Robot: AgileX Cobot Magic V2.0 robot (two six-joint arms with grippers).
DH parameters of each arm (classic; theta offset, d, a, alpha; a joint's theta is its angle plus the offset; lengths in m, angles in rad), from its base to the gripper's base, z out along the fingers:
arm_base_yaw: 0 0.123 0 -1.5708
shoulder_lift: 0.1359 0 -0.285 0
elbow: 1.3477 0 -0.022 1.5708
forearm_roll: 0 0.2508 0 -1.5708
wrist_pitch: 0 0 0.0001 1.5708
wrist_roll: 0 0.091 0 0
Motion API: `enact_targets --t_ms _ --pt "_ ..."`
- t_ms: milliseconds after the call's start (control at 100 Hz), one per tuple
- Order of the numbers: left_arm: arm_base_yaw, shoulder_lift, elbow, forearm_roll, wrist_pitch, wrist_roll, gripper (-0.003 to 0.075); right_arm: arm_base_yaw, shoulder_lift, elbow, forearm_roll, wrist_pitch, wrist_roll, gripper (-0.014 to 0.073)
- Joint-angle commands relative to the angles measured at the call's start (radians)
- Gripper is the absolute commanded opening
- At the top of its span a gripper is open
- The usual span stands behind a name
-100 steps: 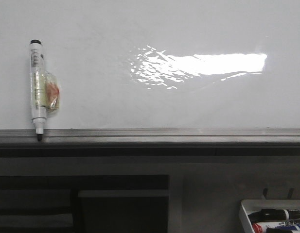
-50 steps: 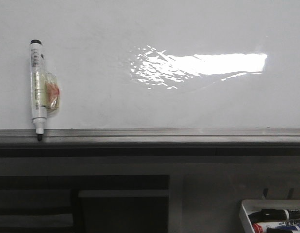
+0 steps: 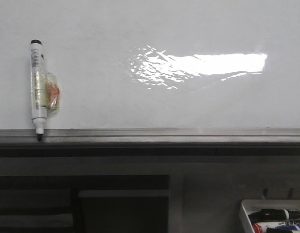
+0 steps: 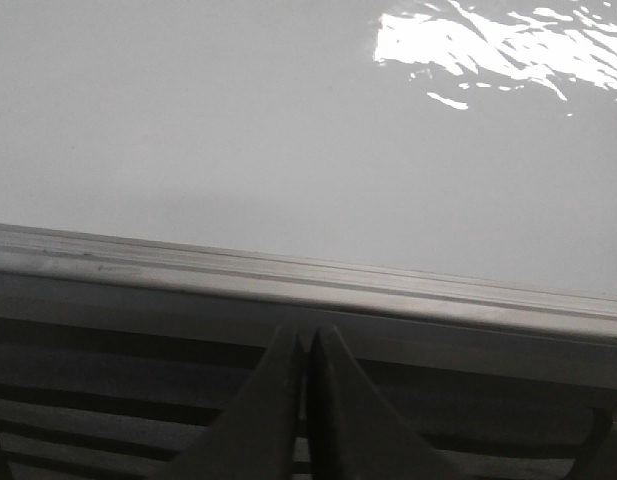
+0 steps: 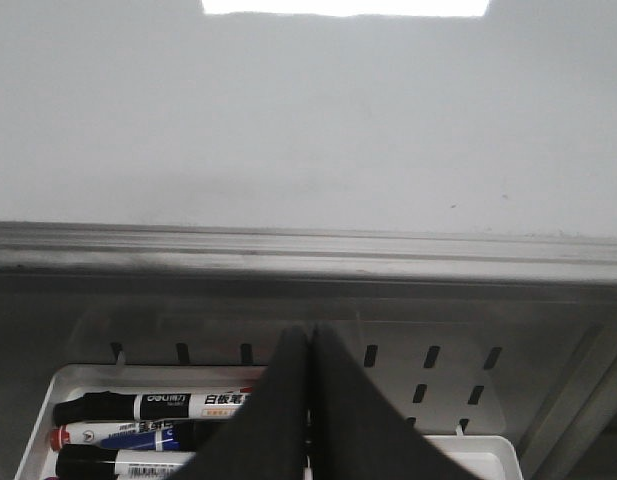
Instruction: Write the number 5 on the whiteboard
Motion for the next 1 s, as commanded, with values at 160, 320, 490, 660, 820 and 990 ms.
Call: enact_targets --t_ms 160,320,490,660,820,990 --pt "0.003 -0.028 0.016 0.073 -0.068 0.000 -0.0020 -0.008 -0.020 0.027 -0.014 -0.017 -0.006 -0.0061" --pt "0.003 -0.028 0.016 0.086 -0.082 0.000 -0.0020 -0.008 -0.020 0.027 -0.014 -0.017 -0.006 -0.0061" --pt "0.003 -0.028 0.016 0.062 -0.094 0.000 -0.0020 -0.008 -0.020 0.027 -0.014 -0.017 -0.006 -0.0061" --pt "0.003 -0.028 0.016 0.068 -0.094 0.000 -0.0020 -0.008 -0.020 0.027 -0.014 -0.017 -0.006 -0.0061" --pt "0.003 -0.028 0.016 0.068 -0.105 0.000 -0.0020 -0.008 -0.020 0.027 -0.014 -0.019 -0.006 -0.0061" --pt "0.003 -0.028 0.016 0.068 -0.137 0.000 -0.0020 -0.008 -0.020 0.027 0.056 -0.120 0.003 -0.0061"
